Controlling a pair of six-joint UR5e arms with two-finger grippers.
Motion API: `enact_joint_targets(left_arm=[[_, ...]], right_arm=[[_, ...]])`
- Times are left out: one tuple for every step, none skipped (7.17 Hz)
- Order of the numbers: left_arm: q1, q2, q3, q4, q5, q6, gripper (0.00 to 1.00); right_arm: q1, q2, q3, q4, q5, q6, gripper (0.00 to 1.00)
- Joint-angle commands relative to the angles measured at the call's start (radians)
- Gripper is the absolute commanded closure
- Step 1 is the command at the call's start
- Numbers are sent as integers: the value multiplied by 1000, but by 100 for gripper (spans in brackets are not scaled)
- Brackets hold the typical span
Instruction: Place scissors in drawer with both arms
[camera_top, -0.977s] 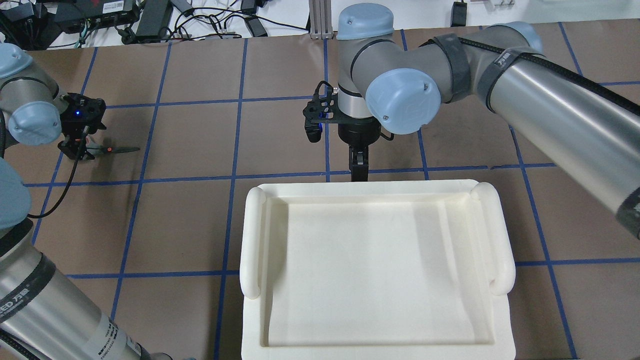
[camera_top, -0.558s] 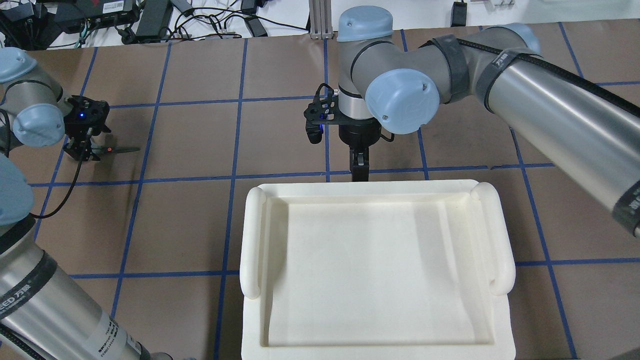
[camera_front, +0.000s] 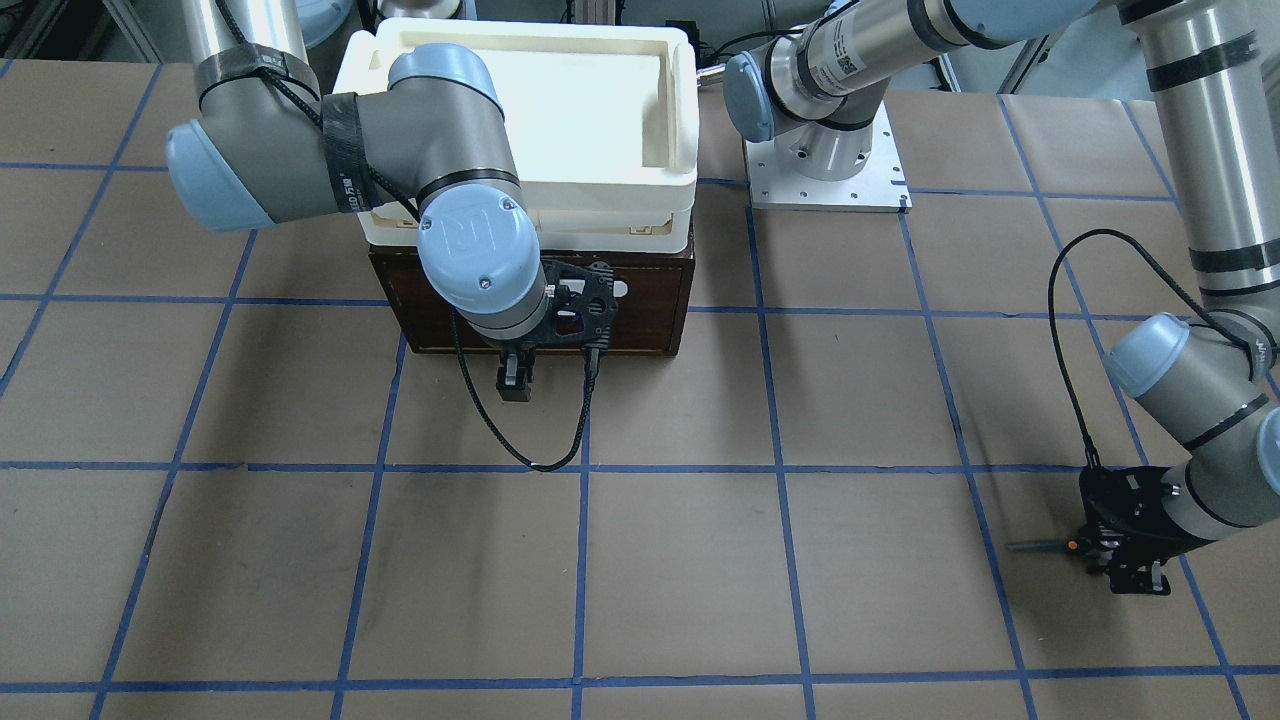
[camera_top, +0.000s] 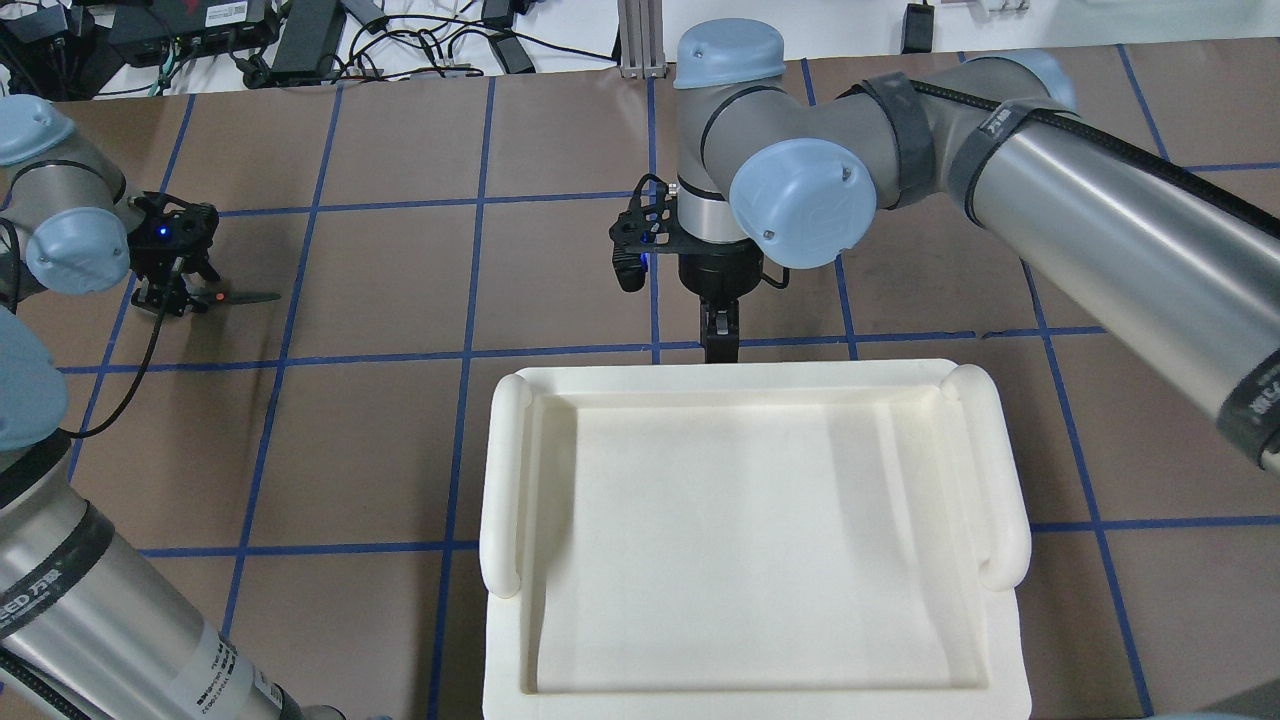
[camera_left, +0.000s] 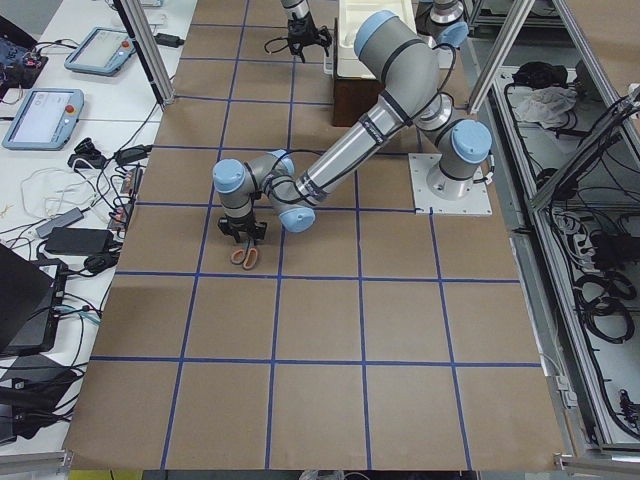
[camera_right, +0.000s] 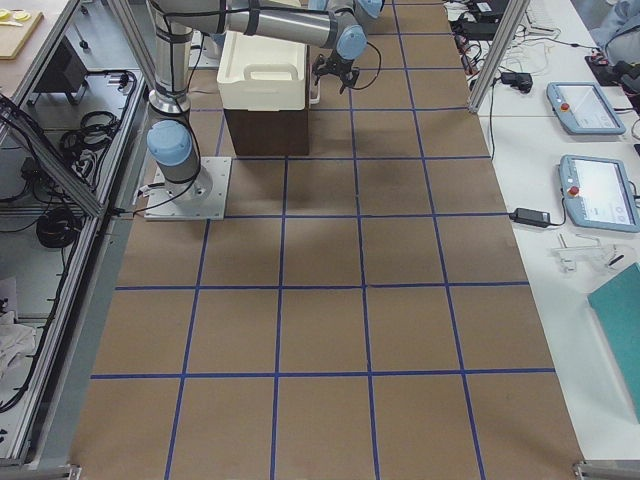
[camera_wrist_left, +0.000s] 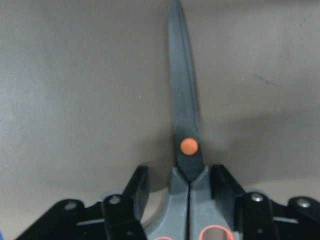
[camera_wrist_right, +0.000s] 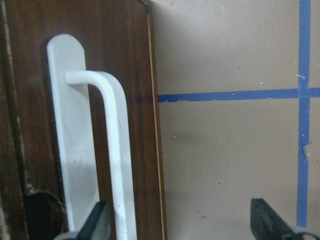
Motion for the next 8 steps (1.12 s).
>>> enact_joint_targets(left_arm=[[0, 13, 1, 0, -5, 38, 100], [-2, 22, 1, -8, -10, 38, 100], [-14, 44, 1, -14, -10, 38, 100], [-24, 77, 1, -78, -14, 37, 100], [-41, 128, 1, -145, -24, 30, 100], [-60, 192, 1, -222, -27, 20, 100], [-84, 249, 4, -332, -24, -3, 100], [-95, 275, 12, -385, -19, -53, 100]], right_arm=[[0, 3, 2, 1, 0, -1, 0], [0, 7, 8, 1, -2, -4, 0], [0, 15, 6, -5, -3, -5, 0], [0, 23, 6, -11, -5, -4, 0], [0, 26, 6, -14, -6, -4, 0], [0, 30, 6, -16, -6, -2, 0], [0, 32, 6, -17, -6, -2, 0], [0, 34, 8, -21, -6, -1, 0]])
